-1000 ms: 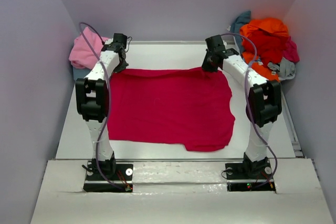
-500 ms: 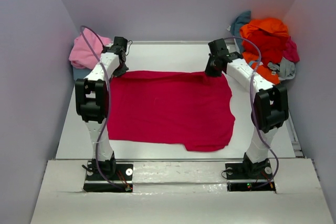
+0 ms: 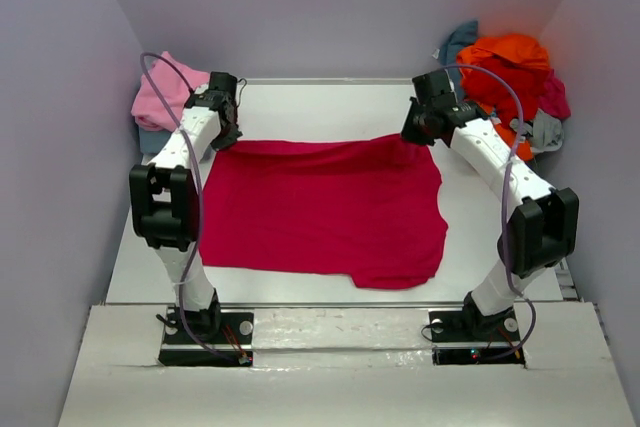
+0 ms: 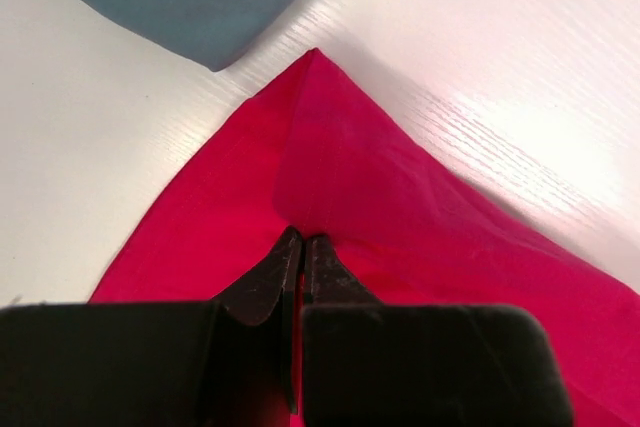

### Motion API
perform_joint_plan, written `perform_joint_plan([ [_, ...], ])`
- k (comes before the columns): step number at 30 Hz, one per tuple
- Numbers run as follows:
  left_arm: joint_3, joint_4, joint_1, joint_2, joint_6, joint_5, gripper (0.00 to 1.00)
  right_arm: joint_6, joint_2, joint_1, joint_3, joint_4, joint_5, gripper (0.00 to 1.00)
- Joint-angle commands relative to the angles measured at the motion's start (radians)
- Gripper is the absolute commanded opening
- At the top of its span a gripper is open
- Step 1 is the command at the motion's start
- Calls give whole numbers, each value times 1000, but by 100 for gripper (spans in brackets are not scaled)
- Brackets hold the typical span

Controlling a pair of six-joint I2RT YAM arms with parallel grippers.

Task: Fold and stack the t-shirts
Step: Fold the flattened tshirt in 1/3 of the way

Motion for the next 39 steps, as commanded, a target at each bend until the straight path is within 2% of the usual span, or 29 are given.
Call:
perform_joint_plan([
  [1, -14, 4, 6, -83, -11, 8, 6, -13, -46, -3, 2, -44, 10, 7],
  [12, -105, 16, 6, -175, -15, 78, 6, -24, -109, 16, -32, -111, 11, 7],
  [20, -172, 38, 17, -252, -41, 46, 6, -44, -86, 16, -54, -130, 4, 7],
  [30, -74, 27, 67, -264, -8, 28, 6, -74, 87, 16, 64, -124, -13, 7],
  [34, -19, 17, 77, -209, 14, 52, 6, -80, 140, 16, 101, -127, -18, 7],
  [39, -28, 16, 77, -192, 22, 77, 6, -82, 134, 16, 91, -125, -19, 7],
])
